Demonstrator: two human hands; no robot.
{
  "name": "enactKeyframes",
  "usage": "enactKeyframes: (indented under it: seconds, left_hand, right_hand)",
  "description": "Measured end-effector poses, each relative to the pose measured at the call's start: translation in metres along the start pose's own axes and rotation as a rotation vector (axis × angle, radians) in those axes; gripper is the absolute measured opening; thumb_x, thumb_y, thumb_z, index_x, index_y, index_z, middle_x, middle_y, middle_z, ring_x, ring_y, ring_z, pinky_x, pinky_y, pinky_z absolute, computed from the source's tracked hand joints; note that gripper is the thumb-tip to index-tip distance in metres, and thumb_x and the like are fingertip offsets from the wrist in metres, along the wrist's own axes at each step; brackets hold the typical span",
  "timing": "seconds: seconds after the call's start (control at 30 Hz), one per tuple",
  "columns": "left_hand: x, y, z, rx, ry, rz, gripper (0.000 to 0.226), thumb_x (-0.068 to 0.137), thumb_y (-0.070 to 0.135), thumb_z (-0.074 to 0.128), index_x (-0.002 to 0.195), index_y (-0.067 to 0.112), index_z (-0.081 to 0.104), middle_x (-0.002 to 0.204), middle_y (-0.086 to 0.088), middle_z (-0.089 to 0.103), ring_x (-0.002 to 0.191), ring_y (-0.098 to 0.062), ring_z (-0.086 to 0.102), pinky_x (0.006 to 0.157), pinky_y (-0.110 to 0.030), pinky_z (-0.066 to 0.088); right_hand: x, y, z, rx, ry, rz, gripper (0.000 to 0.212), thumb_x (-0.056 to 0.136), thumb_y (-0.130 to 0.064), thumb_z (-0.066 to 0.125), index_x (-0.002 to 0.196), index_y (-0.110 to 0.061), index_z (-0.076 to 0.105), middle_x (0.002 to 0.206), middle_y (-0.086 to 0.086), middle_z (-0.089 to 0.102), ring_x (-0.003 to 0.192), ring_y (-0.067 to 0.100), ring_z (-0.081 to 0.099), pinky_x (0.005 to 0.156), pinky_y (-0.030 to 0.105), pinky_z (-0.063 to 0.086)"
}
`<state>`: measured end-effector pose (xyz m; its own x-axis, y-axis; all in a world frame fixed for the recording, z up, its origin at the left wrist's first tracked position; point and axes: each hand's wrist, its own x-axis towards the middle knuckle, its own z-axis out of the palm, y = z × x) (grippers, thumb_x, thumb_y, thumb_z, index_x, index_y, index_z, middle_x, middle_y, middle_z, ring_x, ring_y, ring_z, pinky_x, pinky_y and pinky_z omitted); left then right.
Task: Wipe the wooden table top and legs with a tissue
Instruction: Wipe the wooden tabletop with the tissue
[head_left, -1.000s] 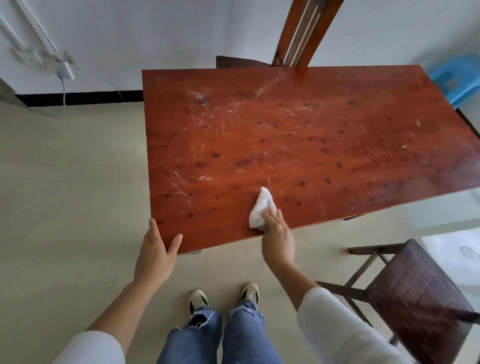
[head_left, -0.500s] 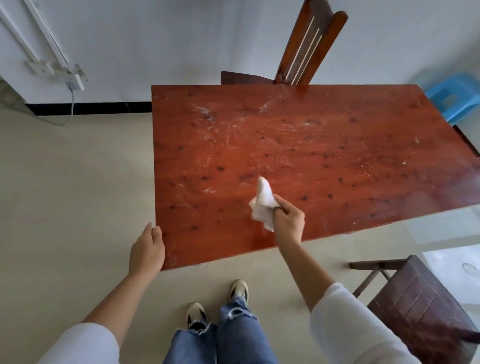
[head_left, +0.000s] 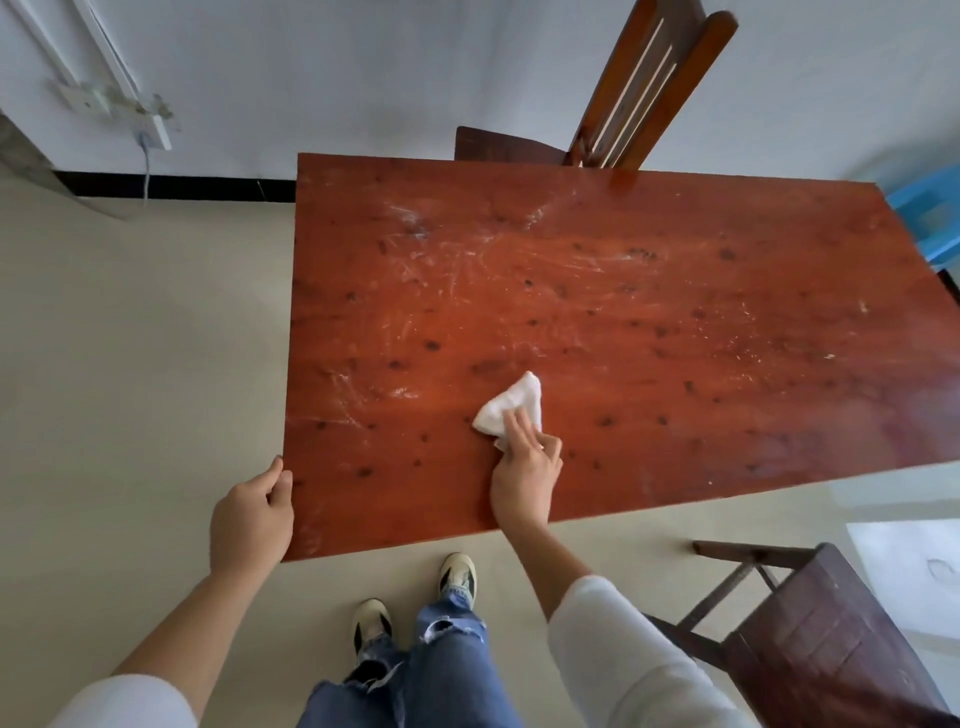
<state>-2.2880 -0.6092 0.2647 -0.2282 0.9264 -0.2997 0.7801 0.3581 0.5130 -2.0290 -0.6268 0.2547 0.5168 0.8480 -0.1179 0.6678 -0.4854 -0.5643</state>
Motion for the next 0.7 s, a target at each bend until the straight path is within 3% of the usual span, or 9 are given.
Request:
enactKeyframes:
  seconds: [0.07, 0.1, 0.2, 0.33, 0.5, 0.6, 0.7]
  left_hand:
    - [-0.001, -0.002, -0.003, -0.02, -0.012, 0.005, 0.034, 0.096, 0.02, 0.048, 0.125, 0.006, 0.058, 0.085, -0.023, 0.07, 0.065, -0.028, 0.055, 0.064, -0.035, 0.04]
    - [-0.001, -0.003, -0.004, -0.024, -0.022, 0.011, 0.034, 0.096, 0.02, 0.048, 0.126, 0.007, 0.058, 0.091, -0.023, 0.07, 0.07, -0.031, 0.058, 0.066, -0.035, 0.042]
    - [0.002, -0.003, -0.01, 0.015, -0.075, 0.02, 0.036, 0.097, 0.022, 0.046, 0.128, 0.008, 0.056, 0.117, -0.02, 0.064, 0.105, -0.037, 0.059, 0.085, -0.04, 0.046]
    - [0.013, 0.007, -0.014, 0.081, -0.141, 0.012, 0.041, 0.099, 0.02, 0.037, 0.136, 0.005, 0.047, 0.135, -0.016, 0.053, 0.123, -0.035, 0.049, 0.1, -0.042, 0.039]
    - [0.039, 0.043, -0.005, 0.088, -0.103, 0.057, 0.053, 0.099, 0.027, 0.033, 0.146, 0.004, 0.025, 0.151, -0.015, 0.029, 0.139, -0.031, 0.028, 0.112, -0.044, 0.026]
    - [0.054, 0.073, 0.007, 0.102, -0.075, 0.104, 0.058, 0.099, 0.03, 0.034, 0.148, 0.006, 0.017, 0.156, -0.014, 0.016, 0.144, -0.028, 0.014, 0.115, -0.042, 0.018]
    - [0.074, 0.099, 0.024, 0.174, -0.046, 0.137, 0.061, 0.098, 0.033, 0.034, 0.148, 0.005, 0.014, 0.157, -0.016, 0.009, 0.145, -0.03, 0.007, 0.117, -0.04, 0.011]
  right_hand:
    - [-0.019, -0.029, 0.018, 0.084, -0.153, -0.093, 0.055, 0.088, 0.006, 0.041, 0.133, -0.023, 0.054, 0.137, -0.001, 0.052, 0.113, 0.02, 0.041, 0.1, 0.027, 0.029]
    - [-0.025, -0.041, 0.022, 0.166, -0.218, -0.103, 0.049, 0.091, 0.002, 0.043, 0.132, -0.023, 0.055, 0.129, 0.002, 0.054, 0.109, 0.017, 0.043, 0.101, 0.025, 0.032]
    - [-0.023, -0.057, 0.021, 0.339, -0.313, -0.061, 0.042, 0.095, -0.005, 0.043, 0.128, -0.026, 0.058, 0.111, 0.001, 0.054, 0.101, 0.013, 0.05, 0.091, 0.02, 0.04]
    - [0.017, -0.045, -0.009, 0.33, -0.12, -0.069, 0.047, 0.09, -0.003, 0.045, 0.126, -0.029, 0.059, 0.109, 0.004, 0.067, 0.097, 0.024, 0.062, 0.081, 0.04, 0.054]
    - [0.071, 0.008, -0.082, 0.186, 0.132, -0.009, 0.039, 0.094, -0.003, 0.043, 0.128, -0.015, 0.058, 0.101, 0.003, 0.058, 0.1, 0.022, 0.052, 0.08, 0.024, 0.036]
    - [0.091, 0.045, -0.091, -0.062, 0.018, 0.057, 0.04, 0.094, -0.023, 0.047, 0.133, -0.016, 0.053, 0.12, 0.008, 0.061, 0.114, 0.028, 0.052, 0.093, 0.037, 0.041]
    - [0.104, 0.067, -0.076, -0.243, -0.111, 0.015, 0.057, 0.093, -0.044, 0.048, 0.145, -0.029, 0.03, 0.156, 0.0, 0.023, 0.145, 0.026, 0.016, 0.113, 0.041, 0.022]
